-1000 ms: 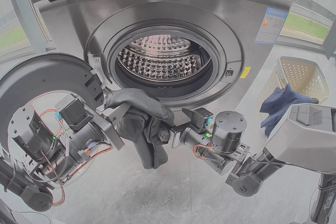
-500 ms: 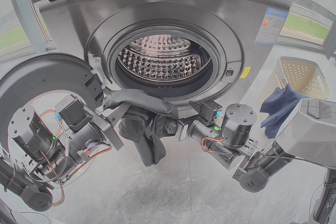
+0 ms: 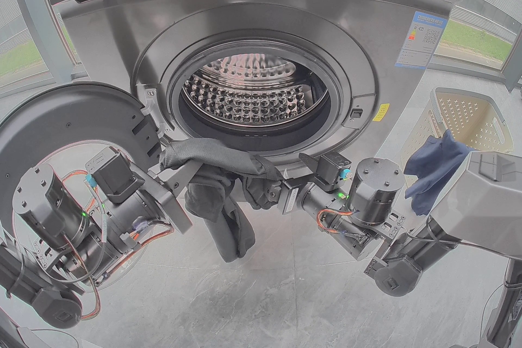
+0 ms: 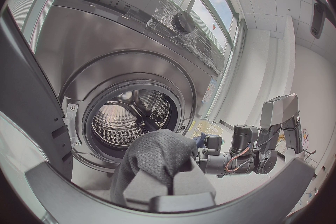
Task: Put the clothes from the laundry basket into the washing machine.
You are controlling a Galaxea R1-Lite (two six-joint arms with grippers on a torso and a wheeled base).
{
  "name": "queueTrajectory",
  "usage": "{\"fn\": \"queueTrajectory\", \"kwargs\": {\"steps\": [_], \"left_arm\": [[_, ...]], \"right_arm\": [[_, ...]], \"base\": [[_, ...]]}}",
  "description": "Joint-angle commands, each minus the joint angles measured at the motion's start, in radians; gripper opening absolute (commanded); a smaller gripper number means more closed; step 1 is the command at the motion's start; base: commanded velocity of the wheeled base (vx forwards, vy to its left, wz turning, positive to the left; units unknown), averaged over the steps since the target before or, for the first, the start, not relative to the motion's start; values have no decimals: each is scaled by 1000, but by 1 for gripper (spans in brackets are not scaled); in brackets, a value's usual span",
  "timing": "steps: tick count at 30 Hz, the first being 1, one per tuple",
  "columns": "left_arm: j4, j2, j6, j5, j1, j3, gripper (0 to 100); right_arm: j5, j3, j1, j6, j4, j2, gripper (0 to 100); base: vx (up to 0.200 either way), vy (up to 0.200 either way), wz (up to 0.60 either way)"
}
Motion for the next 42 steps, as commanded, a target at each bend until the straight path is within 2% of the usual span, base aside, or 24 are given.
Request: {"fn": "queueTrajectory", "kwargs": {"steps": [1,15,16,22,29,42], "left_arm": [[0,2,-2,0,0,1,0],[0,40,-5,-5,11,26,0],[0,40,-5,-5,20,24,100],[0,66,-14,0,62,23,100],[0,80,-3,0,56,40,100],[0,86,0,-5,48,75,100]], "right_arm": [[4,0,19,1,-7,3,0],[4,76,40,4,-7,-104,0],[0,79,40,4,-7,-110,0],[0,82,40,7,-7,-123,0],[0,81,40,11,-7,-129,0],[0,76,40,14,-7,-130,0]], "base": [[0,0,0],[0,0,0],[0,0,0],[0,0,0],[0,0,0],[0,0,0]]}}
